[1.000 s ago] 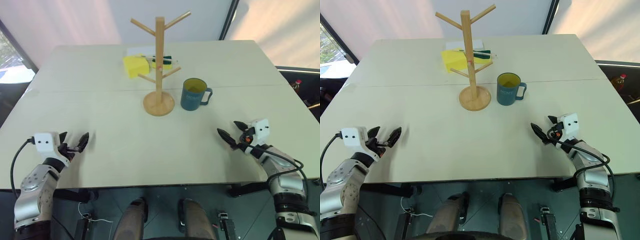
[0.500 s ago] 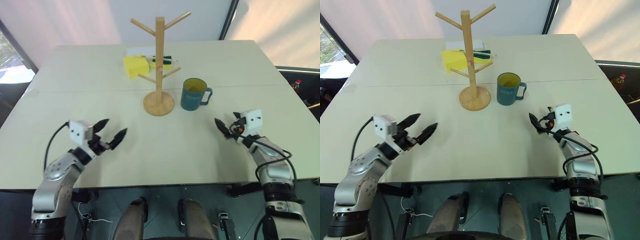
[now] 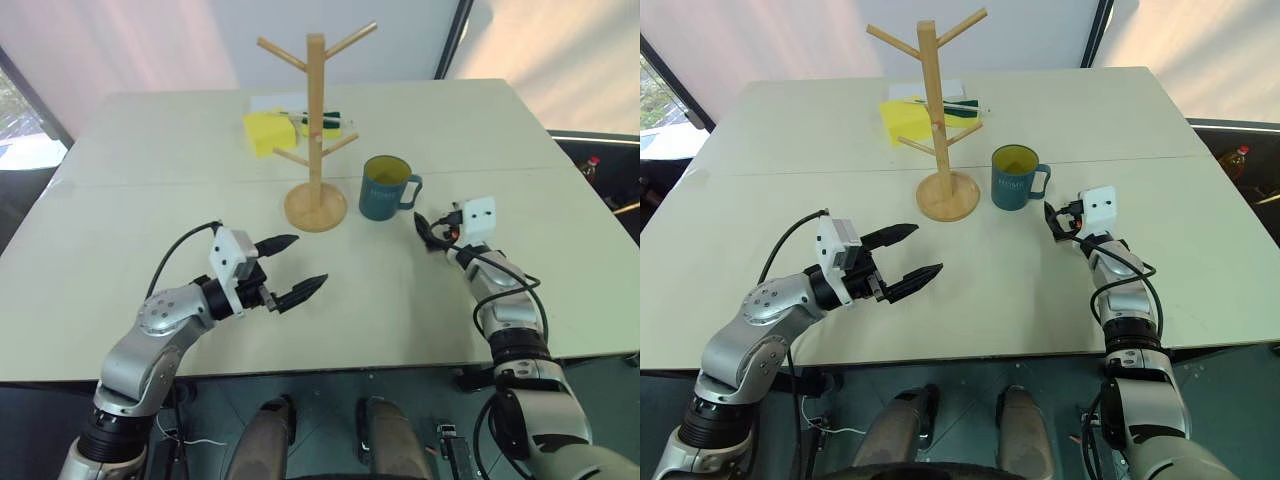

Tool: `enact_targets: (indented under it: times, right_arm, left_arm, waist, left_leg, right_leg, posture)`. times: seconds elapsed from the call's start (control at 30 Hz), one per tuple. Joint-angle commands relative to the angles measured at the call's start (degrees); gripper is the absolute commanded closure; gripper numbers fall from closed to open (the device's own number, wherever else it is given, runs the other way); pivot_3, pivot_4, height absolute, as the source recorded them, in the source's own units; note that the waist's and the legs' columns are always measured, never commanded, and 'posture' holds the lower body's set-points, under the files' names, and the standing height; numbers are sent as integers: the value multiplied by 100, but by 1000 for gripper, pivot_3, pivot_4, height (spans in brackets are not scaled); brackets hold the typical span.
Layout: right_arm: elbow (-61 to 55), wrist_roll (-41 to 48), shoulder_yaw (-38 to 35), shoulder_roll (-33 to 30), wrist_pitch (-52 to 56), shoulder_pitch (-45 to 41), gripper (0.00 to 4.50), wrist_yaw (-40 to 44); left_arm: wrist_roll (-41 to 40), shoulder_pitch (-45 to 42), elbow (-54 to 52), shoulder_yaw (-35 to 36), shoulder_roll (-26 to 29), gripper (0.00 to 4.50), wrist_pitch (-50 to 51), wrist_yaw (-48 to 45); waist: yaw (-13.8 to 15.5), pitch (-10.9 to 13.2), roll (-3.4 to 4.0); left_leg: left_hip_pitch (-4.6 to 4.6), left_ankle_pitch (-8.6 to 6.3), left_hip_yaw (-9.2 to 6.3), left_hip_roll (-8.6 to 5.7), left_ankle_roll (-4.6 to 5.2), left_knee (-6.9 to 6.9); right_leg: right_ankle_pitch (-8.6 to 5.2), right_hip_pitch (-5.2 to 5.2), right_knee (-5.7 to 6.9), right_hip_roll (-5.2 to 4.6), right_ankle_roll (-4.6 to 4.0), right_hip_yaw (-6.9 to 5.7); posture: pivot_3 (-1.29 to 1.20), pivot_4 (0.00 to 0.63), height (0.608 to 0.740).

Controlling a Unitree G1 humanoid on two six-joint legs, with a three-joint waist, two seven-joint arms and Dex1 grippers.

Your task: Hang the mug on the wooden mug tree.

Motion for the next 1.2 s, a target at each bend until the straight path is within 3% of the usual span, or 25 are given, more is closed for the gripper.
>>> enact_targets:
  times: [0.03, 0.63, 0.73, 0.97, 1.1, 1.2]
  right_arm:
    - [118, -14, -9, 2, -283, -246, 41, 33]
    - [1624, -156, 125, 194, -766, -1205, 41, -6]
    - [1830, -153, 98, 237, -824, -1333, 888, 18]
    - [2017, -95, 68, 290, -942, -1483, 4463, 193]
    - [1795, -155, 131, 278, -1004, -1385, 4463, 295]
    - [765, -532, 575, 7, -1103, -971, 4463, 649]
  left_arm:
    - [8, 26, -207, 74, 48, 0, -36, 13]
    - [82, 87, -97, 127, 59, 0, -132, -32]
    - [75, 62, -96, 152, 65, 0, -121, -30]
    - [113, 76, -54, 173, 64, 0, -150, -24]
    - [150, 99, -26, 212, 60, 0, -187, -4]
    - [268, 156, 131, 470, 107, 0, -346, 90]
  waist:
    - [2, 0, 0]
    - [-15, 0, 0]
    - [-14, 0, 0]
    - [-18, 0, 0]
    - [-20, 0, -1]
    - [-16, 0, 0]
  left_leg:
    - [0, 0, 0, 0, 0, 0]
    - [22, 0, 31, 0, 0, 2]
    - [25, 0, 33, 0, 1, 2]
    - [31, 0, 40, 0, 1, 2]
    - [32, 0, 41, 1, 1, 2]
    - [32, 0, 42, 1, 1, 2]
  right_leg:
    - [0, 0, 0, 0, 0, 1]
    - [2, -2, 23, 1, -2, 36]
    - [2, -3, 28, 1, -3, 40]
    - [2, -2, 31, 2, -3, 51]
    - [2, -3, 34, 4, -3, 53]
    - [1, -4, 34, 4, -2, 54]
  posture:
    - [0, 150, 740]
    - [0, 150, 740]
    - [0, 150, 740]
    - [0, 150, 740]
    - [0, 150, 740]
    - [0, 150, 740]
